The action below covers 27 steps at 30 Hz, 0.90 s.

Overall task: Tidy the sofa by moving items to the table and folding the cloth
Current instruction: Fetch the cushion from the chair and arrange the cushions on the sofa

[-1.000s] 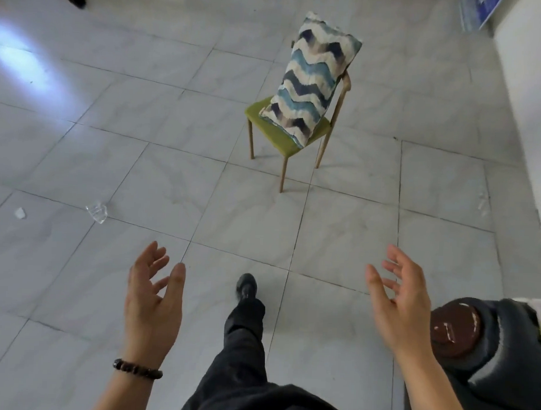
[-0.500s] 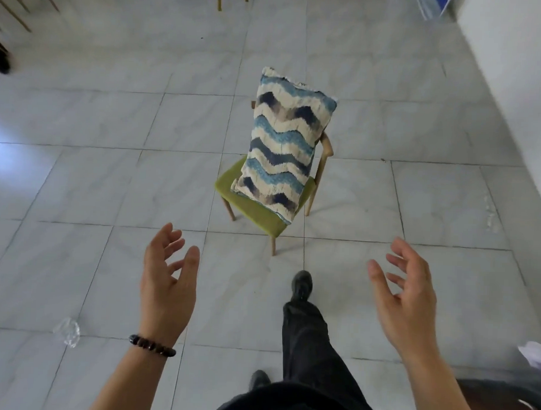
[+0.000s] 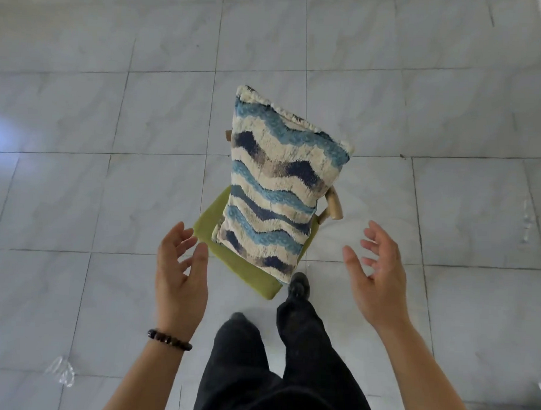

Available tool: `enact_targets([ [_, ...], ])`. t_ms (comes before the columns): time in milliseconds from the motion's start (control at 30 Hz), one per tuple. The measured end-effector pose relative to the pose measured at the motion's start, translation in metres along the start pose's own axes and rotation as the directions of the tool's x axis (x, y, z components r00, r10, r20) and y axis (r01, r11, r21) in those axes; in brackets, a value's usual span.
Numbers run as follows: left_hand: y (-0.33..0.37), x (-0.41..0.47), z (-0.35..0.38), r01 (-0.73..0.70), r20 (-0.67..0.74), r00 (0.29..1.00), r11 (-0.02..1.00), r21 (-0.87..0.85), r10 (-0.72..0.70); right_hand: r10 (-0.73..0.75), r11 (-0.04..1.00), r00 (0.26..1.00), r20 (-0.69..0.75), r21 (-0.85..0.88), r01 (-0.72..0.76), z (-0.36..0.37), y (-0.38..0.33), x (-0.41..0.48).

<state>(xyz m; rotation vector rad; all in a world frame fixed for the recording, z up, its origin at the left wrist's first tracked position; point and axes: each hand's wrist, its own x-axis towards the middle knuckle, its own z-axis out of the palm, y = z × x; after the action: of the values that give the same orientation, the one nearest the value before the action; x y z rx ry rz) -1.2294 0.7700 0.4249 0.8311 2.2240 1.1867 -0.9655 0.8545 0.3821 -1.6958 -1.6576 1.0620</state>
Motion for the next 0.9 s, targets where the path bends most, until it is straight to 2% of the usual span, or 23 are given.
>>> enact_targets([
  [167, -0.039, 0.105, 0.073, -0.021, 0.108, 0.994, 0.998, 0.052, 0.015, 0.079, 0.997, 0.997, 0.013, -0.012, -0.079, 0.053, 0.02, 0.089],
  [367, -0.108, 0.219, 0.17, -0.131, 0.247, 0.967, 0.955, 0.268, 0.063, 0.177, 0.983, 0.984, 0.034, -0.051, -0.175, 0.128, 0.059, 0.168],
  [500, -0.126, 0.257, 0.202, -0.005, 0.323, 0.945, 0.983, 0.182, -0.054, 0.22, 0.974, 0.972, -0.077, -0.03, -0.223, 0.154, 0.067, 0.183],
  [567, -0.118, 0.258, 0.204, 0.022, 0.339, 0.938, 0.986, 0.166, -0.078, 0.223, 0.975, 0.97, -0.099, -0.005, -0.224, 0.155, 0.058, 0.18],
  [733, -0.062, 0.234, 0.164, 0.092, 0.222, 0.967, 0.986, 0.142, -0.122, 0.178, 0.983, 0.97, -0.168, 0.068, -0.169, 0.134, 0.009, 0.162],
  [900, 0.021, 0.203, 0.103, 0.044, 0.113, 0.992, 0.998, 0.051, -0.049, 0.146, 0.978, 0.967, -0.207, 0.177, -0.11, 0.08, -0.062, 0.14],
])
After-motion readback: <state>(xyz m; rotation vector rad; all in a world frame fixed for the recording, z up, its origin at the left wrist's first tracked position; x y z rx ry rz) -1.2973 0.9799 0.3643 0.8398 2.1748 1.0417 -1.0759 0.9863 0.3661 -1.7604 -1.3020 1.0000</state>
